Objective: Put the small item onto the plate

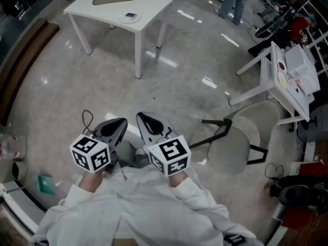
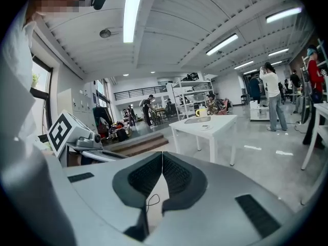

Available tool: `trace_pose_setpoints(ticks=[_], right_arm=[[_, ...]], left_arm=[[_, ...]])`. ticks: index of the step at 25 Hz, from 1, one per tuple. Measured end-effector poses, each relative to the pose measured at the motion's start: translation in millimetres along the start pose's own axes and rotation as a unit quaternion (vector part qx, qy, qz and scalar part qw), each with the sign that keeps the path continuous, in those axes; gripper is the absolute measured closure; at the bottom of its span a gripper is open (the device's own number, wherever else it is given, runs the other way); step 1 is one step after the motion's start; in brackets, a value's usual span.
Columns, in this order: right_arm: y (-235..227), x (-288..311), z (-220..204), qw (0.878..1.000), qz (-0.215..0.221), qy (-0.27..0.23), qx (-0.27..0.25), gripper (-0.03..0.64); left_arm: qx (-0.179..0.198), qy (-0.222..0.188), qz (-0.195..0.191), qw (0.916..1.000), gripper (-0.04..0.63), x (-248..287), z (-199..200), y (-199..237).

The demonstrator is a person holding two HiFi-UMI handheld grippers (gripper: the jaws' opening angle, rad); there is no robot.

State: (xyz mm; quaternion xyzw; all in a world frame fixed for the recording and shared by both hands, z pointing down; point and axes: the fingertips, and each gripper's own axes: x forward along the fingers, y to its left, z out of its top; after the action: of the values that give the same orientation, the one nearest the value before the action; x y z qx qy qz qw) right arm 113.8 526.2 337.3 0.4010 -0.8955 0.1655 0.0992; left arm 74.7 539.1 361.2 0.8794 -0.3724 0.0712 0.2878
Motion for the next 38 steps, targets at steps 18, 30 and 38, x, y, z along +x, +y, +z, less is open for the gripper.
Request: trace_pose_setpoints(ticks=[18, 30, 38], right_arm=[[-64, 90, 32, 0.999, -0.031, -0.014, 0.026, 0.601], [-101, 198, 93, 0.997, -0.066, -0.028, 0.032, 0.601], [-120, 224, 93, 0.995, -0.086, -0.016, 0.039, 0.601]], left_arm=[[-0.007, 0.006, -0.004, 0.9999, 0.584, 54, 59, 81], [0.009, 0.027, -0.049, 0.9984, 0.584, 97, 135, 166], [0.000, 0.041, -0.060, 0.9974, 0.584, 114, 143, 194]])
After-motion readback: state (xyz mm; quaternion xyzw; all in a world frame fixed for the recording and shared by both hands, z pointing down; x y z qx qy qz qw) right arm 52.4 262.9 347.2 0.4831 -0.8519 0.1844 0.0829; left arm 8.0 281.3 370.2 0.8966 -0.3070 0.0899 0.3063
